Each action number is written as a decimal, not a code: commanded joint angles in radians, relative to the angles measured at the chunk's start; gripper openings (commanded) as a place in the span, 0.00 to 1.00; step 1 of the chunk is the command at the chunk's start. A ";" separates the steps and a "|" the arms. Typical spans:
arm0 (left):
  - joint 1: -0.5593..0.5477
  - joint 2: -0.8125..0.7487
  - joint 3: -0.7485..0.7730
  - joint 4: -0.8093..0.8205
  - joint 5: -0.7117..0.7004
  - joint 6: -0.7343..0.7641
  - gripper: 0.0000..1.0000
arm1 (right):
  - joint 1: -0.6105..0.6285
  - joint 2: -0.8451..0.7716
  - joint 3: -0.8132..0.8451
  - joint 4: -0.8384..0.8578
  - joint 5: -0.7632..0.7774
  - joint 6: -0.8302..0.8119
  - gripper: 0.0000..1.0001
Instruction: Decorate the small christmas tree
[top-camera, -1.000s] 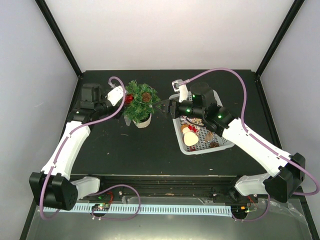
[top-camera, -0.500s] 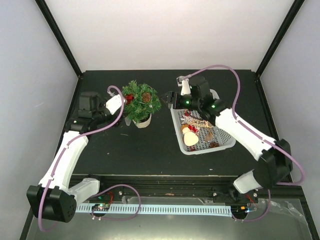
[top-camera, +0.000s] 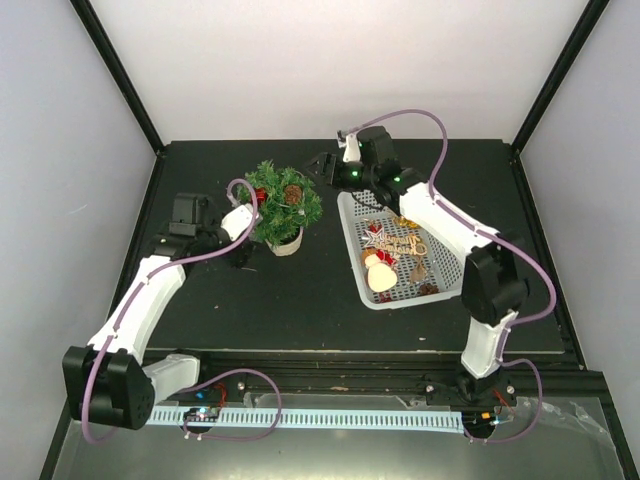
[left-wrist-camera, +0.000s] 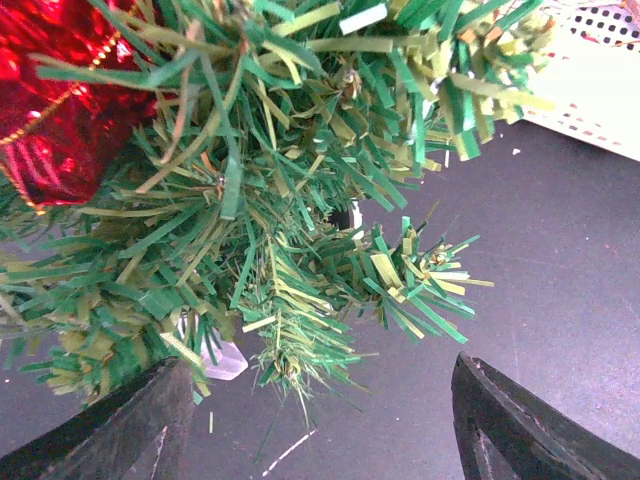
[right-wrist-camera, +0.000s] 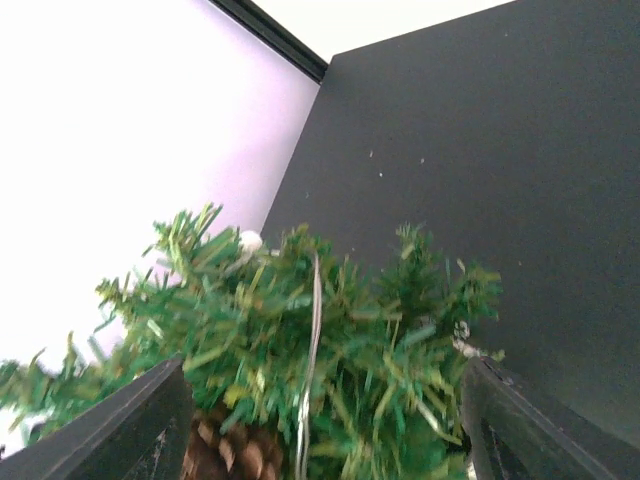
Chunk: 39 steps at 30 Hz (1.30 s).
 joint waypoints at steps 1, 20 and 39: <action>0.007 0.035 0.004 0.036 0.025 0.006 0.72 | -0.016 0.088 0.091 0.061 -0.076 0.062 0.74; 0.076 0.059 -0.023 0.202 -0.154 -0.002 0.73 | -0.002 0.039 -0.244 0.717 -0.336 0.449 0.74; 0.164 0.153 0.064 0.247 -0.121 0.013 0.73 | 0.162 -0.125 -0.520 0.806 -0.287 0.430 0.73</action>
